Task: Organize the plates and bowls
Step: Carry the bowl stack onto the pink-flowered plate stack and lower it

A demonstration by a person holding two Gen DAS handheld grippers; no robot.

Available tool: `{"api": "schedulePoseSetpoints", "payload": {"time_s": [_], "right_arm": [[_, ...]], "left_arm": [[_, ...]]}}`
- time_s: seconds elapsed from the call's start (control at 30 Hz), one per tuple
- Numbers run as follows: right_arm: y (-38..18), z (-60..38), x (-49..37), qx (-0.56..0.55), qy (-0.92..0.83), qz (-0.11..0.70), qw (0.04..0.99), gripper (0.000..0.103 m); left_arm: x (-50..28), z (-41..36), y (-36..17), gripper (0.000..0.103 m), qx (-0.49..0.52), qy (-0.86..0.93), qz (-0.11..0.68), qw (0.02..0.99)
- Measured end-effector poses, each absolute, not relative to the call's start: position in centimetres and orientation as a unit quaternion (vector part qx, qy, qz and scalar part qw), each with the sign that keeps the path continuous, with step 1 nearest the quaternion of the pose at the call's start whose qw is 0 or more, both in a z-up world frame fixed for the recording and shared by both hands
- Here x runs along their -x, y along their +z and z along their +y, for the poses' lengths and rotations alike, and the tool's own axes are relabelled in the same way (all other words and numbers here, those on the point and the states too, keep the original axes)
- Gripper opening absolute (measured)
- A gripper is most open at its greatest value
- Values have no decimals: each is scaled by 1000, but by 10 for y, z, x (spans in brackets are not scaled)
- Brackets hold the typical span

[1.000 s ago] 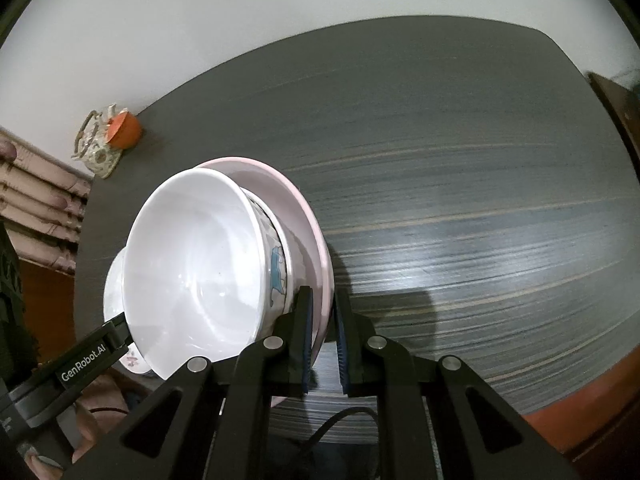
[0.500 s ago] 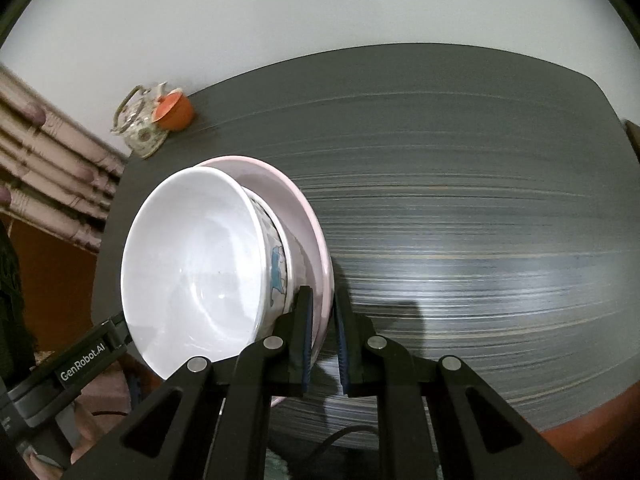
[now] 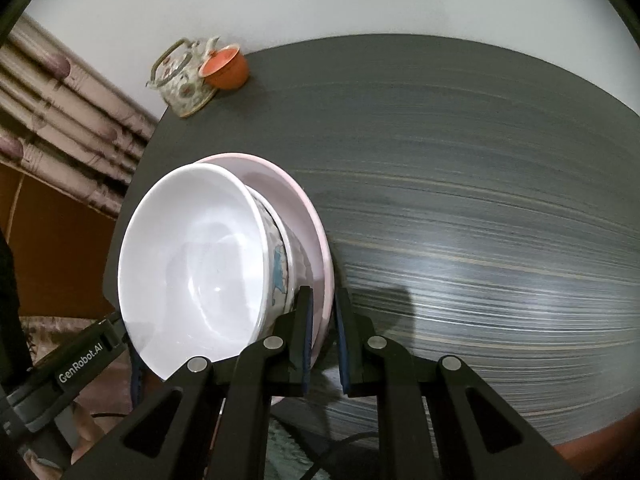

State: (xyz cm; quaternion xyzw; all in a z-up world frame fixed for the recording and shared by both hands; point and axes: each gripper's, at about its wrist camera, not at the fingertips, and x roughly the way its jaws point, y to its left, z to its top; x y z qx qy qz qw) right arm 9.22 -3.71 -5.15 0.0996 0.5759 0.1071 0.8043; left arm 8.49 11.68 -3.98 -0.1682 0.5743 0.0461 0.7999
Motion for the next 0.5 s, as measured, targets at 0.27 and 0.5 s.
{"api": "schedulePoseSetpoints", "payload": {"time_s": [0.27, 0.5], "right_arm": [[-67, -16, -92, -86, 114, 590, 795, 13], [-74, -11, -90, -84, 111, 596, 791, 13]], "left_arm": [[-80, 136, -51, 5, 180, 56, 584, 790], [-81, 142, -58, 5, 183, 54, 587, 786]]}}
